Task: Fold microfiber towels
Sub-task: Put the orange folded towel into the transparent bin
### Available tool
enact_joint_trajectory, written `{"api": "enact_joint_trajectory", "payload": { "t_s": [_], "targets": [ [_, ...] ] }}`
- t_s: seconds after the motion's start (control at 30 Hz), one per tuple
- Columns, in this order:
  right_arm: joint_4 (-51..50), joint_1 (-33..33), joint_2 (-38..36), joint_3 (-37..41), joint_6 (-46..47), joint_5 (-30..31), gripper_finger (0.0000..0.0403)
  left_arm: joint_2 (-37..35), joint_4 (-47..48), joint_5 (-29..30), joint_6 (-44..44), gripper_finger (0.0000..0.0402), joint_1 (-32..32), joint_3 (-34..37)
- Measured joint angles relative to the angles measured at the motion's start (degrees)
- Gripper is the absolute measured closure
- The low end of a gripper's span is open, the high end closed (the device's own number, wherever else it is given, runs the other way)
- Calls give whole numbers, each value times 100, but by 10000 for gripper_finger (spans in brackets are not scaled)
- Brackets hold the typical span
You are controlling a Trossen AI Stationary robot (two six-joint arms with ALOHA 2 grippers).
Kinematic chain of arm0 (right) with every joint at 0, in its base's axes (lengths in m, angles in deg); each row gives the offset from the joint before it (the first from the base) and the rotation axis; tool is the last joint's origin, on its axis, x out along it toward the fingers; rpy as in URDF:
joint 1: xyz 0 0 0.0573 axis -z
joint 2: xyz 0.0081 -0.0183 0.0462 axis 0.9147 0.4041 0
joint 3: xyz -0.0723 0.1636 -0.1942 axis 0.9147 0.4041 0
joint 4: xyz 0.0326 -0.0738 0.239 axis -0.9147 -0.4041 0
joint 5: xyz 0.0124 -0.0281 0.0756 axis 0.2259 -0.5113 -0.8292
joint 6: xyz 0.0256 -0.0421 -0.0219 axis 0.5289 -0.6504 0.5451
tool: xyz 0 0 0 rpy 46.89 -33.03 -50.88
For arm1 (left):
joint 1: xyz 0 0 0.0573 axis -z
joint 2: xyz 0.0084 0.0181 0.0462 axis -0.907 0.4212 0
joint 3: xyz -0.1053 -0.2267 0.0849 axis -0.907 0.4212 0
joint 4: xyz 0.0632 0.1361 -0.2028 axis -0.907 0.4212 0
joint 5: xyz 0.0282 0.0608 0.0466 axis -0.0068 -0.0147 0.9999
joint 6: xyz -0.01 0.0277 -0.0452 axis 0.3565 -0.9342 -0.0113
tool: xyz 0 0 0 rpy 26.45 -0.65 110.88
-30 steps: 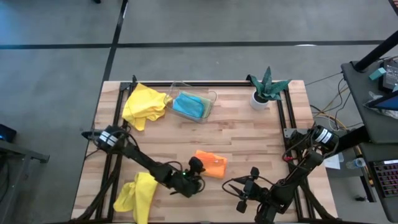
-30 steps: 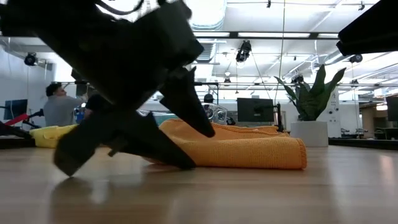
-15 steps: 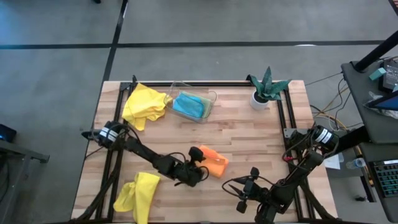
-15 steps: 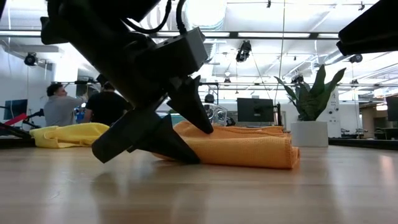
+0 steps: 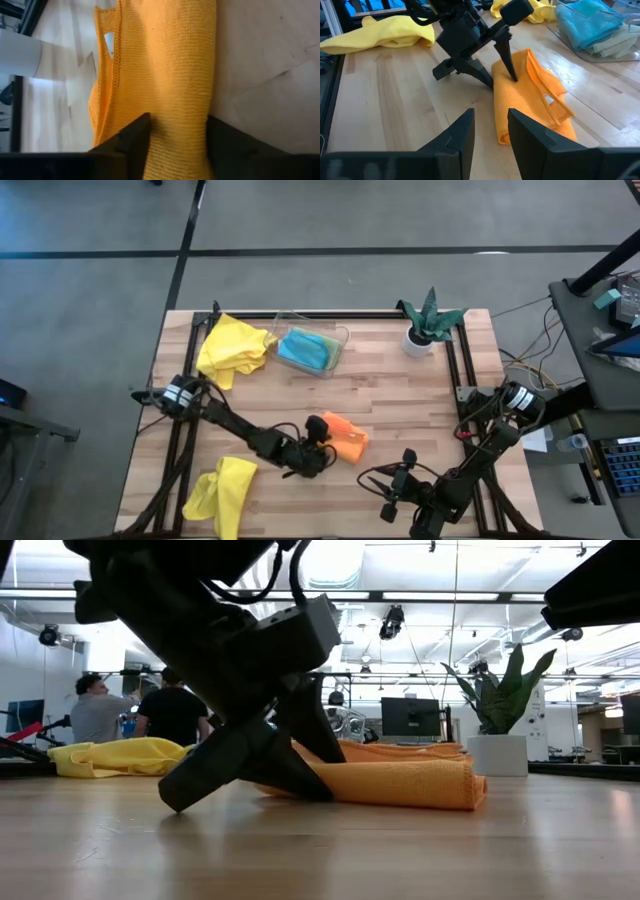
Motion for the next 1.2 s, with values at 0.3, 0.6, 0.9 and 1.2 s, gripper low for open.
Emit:
{"api": "enact_joint_trajectory", "payload": {
  "t_s": [0.3,0.6,0.9,1.2],
  "targets": [
    [6,3,0,0,-22,22,294,-3,-88,-346,0,388,-92,0],
    [160,130,0,-3,-1400,-10,290,-332,23,-721,91,399,-104,-85],
    [210,280,-2,-223,-2567,-979,205,-986,493,-1596,299,400,-115,-3],
    [1004,425,604,-315,-4271,-1226,90,-1055,466,-2003,475,401,-159,-15]
  ]
}}
